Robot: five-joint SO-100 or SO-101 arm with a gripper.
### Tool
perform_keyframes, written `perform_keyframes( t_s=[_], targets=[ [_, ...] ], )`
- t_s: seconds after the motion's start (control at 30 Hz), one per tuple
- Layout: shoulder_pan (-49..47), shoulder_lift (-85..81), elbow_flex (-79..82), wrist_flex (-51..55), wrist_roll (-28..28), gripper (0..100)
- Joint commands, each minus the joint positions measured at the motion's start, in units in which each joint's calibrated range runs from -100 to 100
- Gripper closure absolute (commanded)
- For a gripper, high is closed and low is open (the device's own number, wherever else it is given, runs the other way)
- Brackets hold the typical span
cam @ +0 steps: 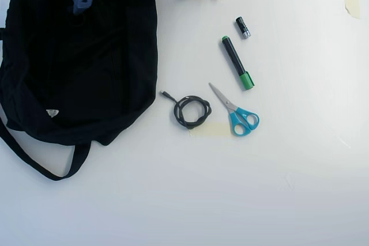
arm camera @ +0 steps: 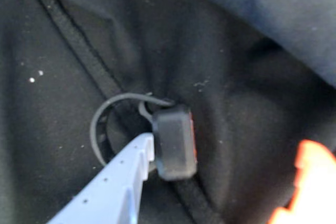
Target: Put the bike light into the black bag
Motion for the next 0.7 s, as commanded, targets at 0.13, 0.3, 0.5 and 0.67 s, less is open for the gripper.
perform_keyframes(
  t_s=[0.13, 0.3, 0.5, 0.67],
  targets=[
    [-3.24, -2.37, -1.95, 0.07, -0.22, 63],
    [-6.39, -21.62, -1.77, 13.68, 0.30, 63],
    [-28.52, -38.47, -1.50, 20.39, -0.38, 97],
    [-46.85, -44.69, 1.19, 28.06, 0.35, 98]
  ],
)
